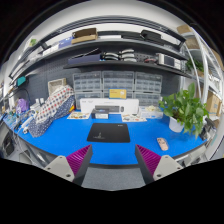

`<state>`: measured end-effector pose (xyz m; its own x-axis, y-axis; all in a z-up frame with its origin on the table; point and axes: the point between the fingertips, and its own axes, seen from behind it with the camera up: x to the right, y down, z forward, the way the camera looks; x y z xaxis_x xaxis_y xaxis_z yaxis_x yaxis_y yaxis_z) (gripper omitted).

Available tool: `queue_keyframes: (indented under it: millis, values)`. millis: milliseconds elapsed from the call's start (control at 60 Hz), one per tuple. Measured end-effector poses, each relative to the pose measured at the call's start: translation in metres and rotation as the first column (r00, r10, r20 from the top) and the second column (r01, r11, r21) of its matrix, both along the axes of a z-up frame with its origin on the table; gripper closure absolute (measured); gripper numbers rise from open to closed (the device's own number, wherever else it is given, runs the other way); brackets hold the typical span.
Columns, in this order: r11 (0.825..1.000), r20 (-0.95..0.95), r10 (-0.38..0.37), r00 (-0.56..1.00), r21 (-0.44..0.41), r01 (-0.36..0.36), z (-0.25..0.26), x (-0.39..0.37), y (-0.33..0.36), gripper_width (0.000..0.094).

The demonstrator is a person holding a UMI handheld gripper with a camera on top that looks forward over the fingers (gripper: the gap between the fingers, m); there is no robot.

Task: Arrange mouse

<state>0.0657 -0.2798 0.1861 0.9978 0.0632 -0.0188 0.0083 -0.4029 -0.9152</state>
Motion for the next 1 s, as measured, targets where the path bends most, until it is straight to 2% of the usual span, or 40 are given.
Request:
queue_keyframes:
  millis: [133,283,383,567,750,900,1000]
  values:
    - [0.999,-0.011,-0.003,1.000,-0.035,0.003,-0.029,0.012,-0.006,0.0072]
    - [0.993,0.002,-0.034,0.999,-0.109,0.034,-0.088,0.049,-0.016,0.0073]
    - [0.982,0.002,-0.080,0.997,-0.171,0.080,-0.126,0.087,-0.025,0.0070]
    - [0.950,0.026,-0.190,0.982,-0.246,0.190,-0.172,0.172,-0.018,0.0071]
    - [0.938,0.056,-0.228,0.972,-0.257,0.234,-0.189,0.235,0.035,0.0093]
    - [0.941,0.049,-0.215,0.975,-0.257,0.220,-0.189,0.265,0.099,0.0089]
    - [0.944,0.040,-0.196,0.980,-0.262,0.200,-0.191,0.276,0.141,0.0118]
